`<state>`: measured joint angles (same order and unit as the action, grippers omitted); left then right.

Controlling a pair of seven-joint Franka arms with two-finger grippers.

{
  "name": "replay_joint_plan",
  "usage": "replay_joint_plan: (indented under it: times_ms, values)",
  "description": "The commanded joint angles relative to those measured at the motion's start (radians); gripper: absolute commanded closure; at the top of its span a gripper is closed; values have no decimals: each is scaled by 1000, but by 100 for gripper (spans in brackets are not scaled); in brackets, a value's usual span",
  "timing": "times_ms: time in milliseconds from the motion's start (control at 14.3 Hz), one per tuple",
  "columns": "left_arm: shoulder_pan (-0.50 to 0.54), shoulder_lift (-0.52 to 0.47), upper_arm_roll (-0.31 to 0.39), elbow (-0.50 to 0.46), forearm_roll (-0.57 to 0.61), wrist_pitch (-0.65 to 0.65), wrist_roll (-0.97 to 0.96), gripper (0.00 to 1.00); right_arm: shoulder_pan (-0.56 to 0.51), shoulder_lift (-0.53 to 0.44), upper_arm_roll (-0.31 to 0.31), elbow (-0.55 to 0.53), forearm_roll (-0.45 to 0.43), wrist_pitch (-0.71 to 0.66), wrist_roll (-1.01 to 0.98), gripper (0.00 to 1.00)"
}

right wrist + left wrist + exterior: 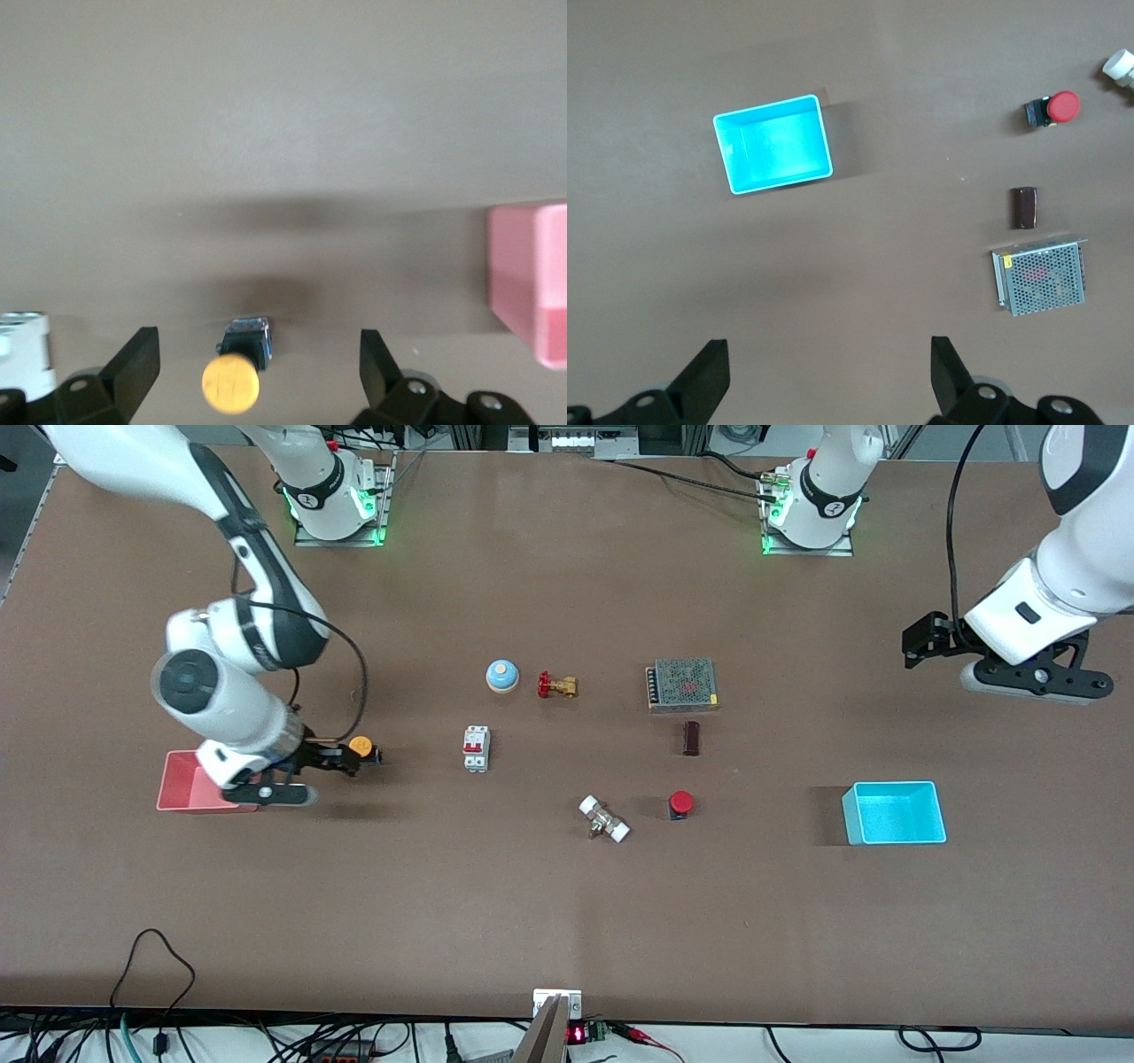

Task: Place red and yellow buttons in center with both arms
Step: 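Lift the left gripper away while the right gripper carries the yellow button centerward, then release the yellow button beside the breaker and raise the right gripper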

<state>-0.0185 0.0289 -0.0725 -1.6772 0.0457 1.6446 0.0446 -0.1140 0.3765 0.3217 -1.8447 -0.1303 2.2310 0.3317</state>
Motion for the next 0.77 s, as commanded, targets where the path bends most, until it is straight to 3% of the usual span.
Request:
replay_joint_plan:
  times_ms: [0,280,420,559,699]
  values:
    - [14,17,-15,97,-15,-31,3,0,-9,-111,-67,89,75,-204,-106,0]
    - [14,17,-16,120,-9,-29,5,0,-1,-204,-167,277,74,-575,-138,0]
    - [17,16,-16,114,-9,-22,5,0,1,-257,-194,298,86,-696,-154,0]
    - [28,9,-16,91,-10,23,6,0,46,-307,-257,300,144,-781,-154,0]
    - [31,-4,-16,73,-18,29,3,0,54,-308,-273,295,146,-783,-158,0]
